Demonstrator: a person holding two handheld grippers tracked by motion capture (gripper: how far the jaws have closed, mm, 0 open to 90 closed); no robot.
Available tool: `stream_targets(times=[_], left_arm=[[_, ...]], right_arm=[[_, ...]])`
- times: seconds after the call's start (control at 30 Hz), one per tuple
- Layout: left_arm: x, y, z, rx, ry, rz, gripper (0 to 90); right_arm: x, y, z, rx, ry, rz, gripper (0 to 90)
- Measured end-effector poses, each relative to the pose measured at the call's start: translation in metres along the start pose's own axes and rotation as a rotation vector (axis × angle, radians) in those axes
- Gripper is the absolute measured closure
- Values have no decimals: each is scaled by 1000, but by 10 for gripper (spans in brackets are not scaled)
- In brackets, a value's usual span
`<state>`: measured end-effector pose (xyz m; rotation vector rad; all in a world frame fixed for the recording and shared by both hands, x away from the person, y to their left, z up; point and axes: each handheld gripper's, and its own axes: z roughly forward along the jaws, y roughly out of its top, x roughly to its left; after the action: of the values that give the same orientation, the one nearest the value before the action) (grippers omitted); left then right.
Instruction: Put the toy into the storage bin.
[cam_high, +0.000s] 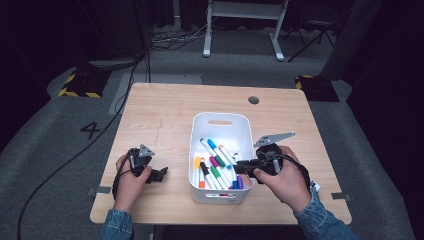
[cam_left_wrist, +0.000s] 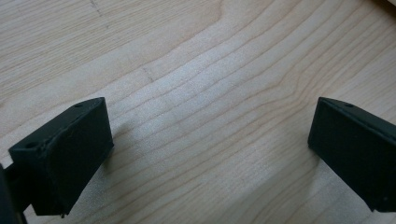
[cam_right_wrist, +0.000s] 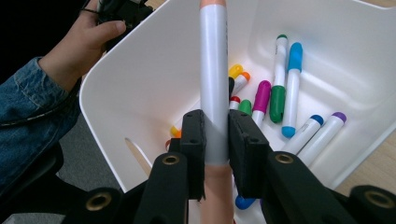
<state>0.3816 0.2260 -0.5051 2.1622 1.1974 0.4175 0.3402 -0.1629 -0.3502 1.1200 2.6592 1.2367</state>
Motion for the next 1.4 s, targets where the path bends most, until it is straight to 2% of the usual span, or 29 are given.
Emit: stream_targets(times=[0.63, 0.8, 0.97, 1.03, 1.07, 1.13, 1.27, 1.4], left_arm=[[-1, 0, 0, -2, 5, -4, 1], [-1, 0, 0, -2, 4, -4, 1], [-1, 0, 0, -2, 4, -4, 0], [-1, 0, 0, -2, 3, -5, 1], [-1, 0, 0, -2, 6, -3, 0], [-1, 0, 0, -2, 4, -5, 0], [-1, 0, 0, -2, 3, -5, 0], [0, 0, 0, -2, 0, -2, 0]], right_arm=[[4, -8, 25, 98, -45, -53, 772], [6, -8, 31, 133, -68, -83, 771], [6, -8, 32, 147, -91, -80, 770], [5, -9, 32, 139, -85, -92, 759], [5, -9, 32, 131, -77, -91, 724], [6, -9, 32, 101, -74, -92, 593], [5, -8, 23, 19, -51, -115, 488], [0, -7, 8, -32, -57, -110, 461]])
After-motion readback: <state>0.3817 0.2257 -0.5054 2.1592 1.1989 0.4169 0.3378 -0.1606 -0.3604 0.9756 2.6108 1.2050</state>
